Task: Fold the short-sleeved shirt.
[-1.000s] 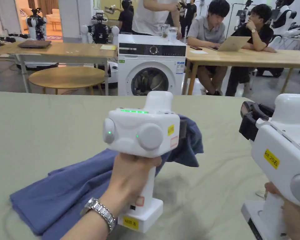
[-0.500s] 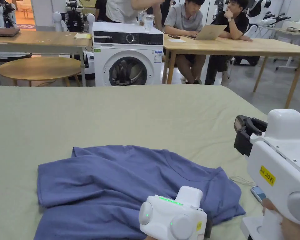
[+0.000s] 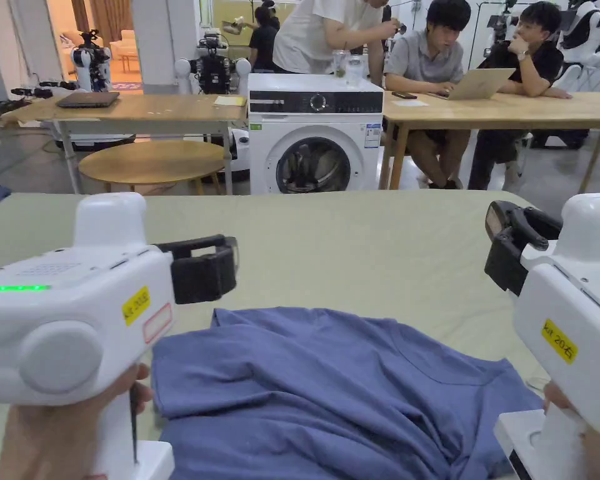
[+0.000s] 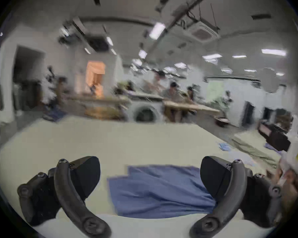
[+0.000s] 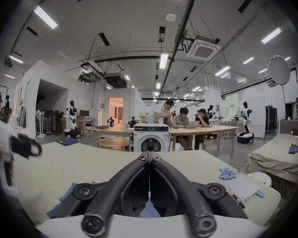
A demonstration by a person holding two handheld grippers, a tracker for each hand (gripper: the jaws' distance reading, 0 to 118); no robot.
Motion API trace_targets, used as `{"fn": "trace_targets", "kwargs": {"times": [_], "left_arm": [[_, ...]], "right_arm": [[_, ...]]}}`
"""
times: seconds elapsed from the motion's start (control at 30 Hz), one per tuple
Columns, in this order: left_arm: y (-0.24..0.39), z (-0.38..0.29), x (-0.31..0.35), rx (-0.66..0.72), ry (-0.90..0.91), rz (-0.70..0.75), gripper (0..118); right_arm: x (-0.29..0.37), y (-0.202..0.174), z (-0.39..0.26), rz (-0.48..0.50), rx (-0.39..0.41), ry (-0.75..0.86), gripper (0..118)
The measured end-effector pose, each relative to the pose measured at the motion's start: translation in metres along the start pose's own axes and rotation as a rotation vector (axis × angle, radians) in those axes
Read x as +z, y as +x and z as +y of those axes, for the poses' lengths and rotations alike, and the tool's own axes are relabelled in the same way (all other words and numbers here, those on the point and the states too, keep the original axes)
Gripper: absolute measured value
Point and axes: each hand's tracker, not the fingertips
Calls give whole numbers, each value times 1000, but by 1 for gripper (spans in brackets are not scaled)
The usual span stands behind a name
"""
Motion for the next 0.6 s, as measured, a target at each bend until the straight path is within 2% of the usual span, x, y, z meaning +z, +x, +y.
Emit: {"fn": "trace_targets", "kwargs": {"times": [0.1,0.13,0.17,0.2,0.23,0.27,0.3,0.33,0.4,0.57,0.6], "left_arm": [[-32,2,43,-12,97,117,113],[-39,0,51,6,113,123,100],[-44,-6,60,27,123,132,70],[-49,-10,67,34,122,136,17],[-53,-17,71,35,114,176,0],[-54,-24,72,35,63,254,0],[-57,-32,72,19,68,255,0],[-58,-37,68,2,-7,188,0],[-58,-53,64,55,-54,152,0],[-46,-89,34,75,-227,36,0],[-42,-98,26,73,-316,24,0]], "right_arm": [[0,-9,-3,16,-8,5,0],[0,-10,-5,21,-15,3,0],[0,-11,-7,29,-23,-2,0],[0,-13,-9,32,-26,-5,0],[0,-15,-12,35,-25,-12,0],[0,-16,-15,41,-22,-21,0],[0,-17,-16,46,-16,-29,0],[1,-17,-18,46,-12,-32,0],[1,-16,-19,47,-11,-38,0],[2,-5,-24,24,-13,-55,0],[3,-3,-26,20,-10,-62,0]]}}
